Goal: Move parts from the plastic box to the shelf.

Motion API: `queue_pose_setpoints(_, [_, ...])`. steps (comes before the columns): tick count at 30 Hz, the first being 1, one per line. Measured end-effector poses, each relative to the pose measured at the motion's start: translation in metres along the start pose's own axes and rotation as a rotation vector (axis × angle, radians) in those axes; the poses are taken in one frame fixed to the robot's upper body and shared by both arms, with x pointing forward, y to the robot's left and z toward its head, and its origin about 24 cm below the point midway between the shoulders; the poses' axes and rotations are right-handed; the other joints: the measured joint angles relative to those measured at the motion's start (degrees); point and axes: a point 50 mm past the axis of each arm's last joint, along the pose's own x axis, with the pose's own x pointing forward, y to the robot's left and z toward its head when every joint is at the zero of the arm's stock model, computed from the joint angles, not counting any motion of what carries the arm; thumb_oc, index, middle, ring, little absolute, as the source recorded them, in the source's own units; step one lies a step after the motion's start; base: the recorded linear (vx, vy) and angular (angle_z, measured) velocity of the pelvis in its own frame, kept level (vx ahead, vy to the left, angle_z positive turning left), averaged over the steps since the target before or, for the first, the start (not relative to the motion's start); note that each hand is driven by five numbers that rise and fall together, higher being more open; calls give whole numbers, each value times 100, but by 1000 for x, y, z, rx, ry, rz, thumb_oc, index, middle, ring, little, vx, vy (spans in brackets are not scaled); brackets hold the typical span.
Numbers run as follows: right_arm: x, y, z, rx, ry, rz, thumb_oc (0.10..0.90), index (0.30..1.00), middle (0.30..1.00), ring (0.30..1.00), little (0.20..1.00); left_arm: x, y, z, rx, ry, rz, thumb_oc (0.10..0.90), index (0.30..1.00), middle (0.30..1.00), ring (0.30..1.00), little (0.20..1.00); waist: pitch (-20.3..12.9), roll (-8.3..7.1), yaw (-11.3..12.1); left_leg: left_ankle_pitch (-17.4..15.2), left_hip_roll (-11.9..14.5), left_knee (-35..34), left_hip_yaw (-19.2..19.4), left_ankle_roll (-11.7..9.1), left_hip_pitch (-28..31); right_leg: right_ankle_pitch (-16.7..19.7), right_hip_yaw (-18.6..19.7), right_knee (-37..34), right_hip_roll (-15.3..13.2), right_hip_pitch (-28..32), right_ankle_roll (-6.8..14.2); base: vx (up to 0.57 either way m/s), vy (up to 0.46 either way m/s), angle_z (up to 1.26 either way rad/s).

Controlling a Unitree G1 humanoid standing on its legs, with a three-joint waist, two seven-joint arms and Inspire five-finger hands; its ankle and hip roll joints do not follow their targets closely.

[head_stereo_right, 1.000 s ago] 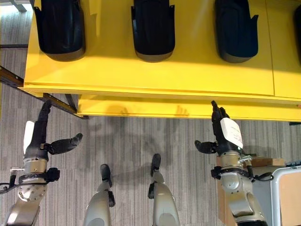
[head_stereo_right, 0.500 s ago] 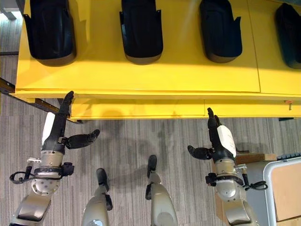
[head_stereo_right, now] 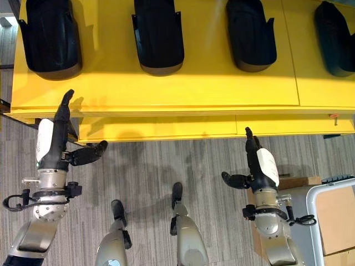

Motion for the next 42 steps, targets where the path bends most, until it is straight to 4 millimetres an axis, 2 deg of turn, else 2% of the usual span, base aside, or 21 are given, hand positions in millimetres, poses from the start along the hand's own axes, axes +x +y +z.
queue_pose_setpoints(3, [1, 0, 1, 1, -4, -1, 900, 1000, 1000, 1000, 1000, 3, 3, -1, 52, -11, 10, 900, 1000, 1000, 1000, 1000, -33, -42, 1, 4, 1, 1, 4, -6, 0, 6, -1, 0, 1, -5, -1, 0, 0, 0])
queue_pose_setpoints(7, [4, 1, 5, 6, -20, -3, 900, 1000, 1000, 1000, 1000, 17, 9, -13, 260, -19, 10, 900, 1000, 1000, 1000, 1000, -77, -96, -8, 2, -3, 0, 53, -4, -2, 14, 8, -7, -1, -18, -2, 2, 2, -1])
queue_pose_setpoints(11, [7, 5, 9, 13, -39, 9, 900, 1000, 1000, 1000, 1000, 23, 11, -24, 369, -6, 4, 900, 1000, 1000, 1000, 1000, -130, -139, -20, 3, -5, -7, 65, -7, -12, 55, 11, -77, 4, -22, -7, 11, 12, -4])
queue_pose_setpoints(21, [7, 5, 10, 12, -43, 11, 900, 1000, 1000, 1000, 1000, 24, -2, -38, 433, 40, -53, 900, 1000, 1000, 1000, 1000, -142, -154, -63, 22, -8, -52, 81, -37, -17, 60, 20, -105, 14, -44, -8, 1, 3, 0])
queue_pose_setpoints(32, [7, 7, 10, 12, -40, 19, 900, 1000, 1000, 1000, 1000, 30, -1, -44, 485, 67, -40, 900, 1000, 1000, 1000, 1000, -331, -272, -138, 22, -10, -75, 148, -38, -74, 85, 86, -130, 24, -145, -7, 0, 4, -2])
queue_pose_setpoints(42, [6, 9, 9, 11, -37, 26, 900, 1000, 1000, 1000, 1000, 45, 8, -49, 540, 95, -13, 900, 1000, 1000, 1000, 1000, -338, -275, -171, 22, -9, -75, 207, -37, -138, 148, 125, -201, 40, -220, -18, 4, 7, -3])
